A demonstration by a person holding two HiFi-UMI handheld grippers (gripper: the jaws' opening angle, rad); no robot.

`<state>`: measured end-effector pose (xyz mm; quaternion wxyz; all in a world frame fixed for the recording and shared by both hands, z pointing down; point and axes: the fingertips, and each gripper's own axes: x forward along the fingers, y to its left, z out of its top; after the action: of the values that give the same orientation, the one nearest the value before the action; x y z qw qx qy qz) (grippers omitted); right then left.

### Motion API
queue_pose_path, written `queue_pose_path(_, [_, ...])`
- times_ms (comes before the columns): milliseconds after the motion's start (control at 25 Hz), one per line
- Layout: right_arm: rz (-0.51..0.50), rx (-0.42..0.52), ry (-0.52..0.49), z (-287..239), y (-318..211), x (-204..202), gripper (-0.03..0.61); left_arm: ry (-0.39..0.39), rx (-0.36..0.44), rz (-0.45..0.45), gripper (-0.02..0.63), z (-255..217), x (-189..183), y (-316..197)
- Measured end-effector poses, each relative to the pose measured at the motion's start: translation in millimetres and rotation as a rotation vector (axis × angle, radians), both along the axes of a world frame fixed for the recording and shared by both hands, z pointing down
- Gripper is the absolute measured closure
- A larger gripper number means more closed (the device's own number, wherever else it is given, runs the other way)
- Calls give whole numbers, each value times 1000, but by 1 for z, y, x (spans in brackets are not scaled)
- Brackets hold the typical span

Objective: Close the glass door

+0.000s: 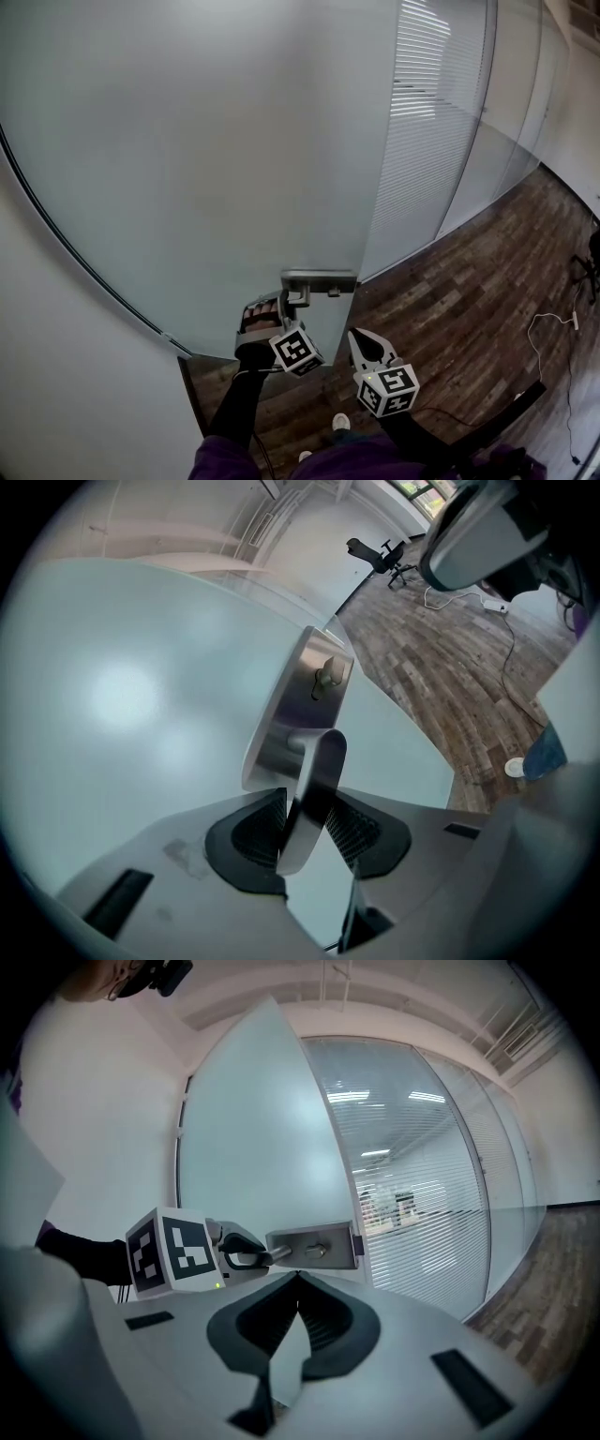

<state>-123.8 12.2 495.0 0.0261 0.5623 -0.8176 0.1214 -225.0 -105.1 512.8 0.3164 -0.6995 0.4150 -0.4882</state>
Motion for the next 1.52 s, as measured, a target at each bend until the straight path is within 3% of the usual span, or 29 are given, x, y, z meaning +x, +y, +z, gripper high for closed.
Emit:
queue_pose_path(280, [-47,-5,7,32,-9,21,581,-12,-8,-61,489,29,4,-20])
queue_pose_path(480, [-64,-26,-3,17,-37,26,581,16,3,-76,489,-1,9,-57])
queue_pose_path(640, [-80,-34,-14,18,-47,28,581,-32,-30,-108,489,8,8,-76])
queue_pose_path(1520, [-19,-23,-13,9,-176,9,581,-32,-81,-137,495,12,6,-175])
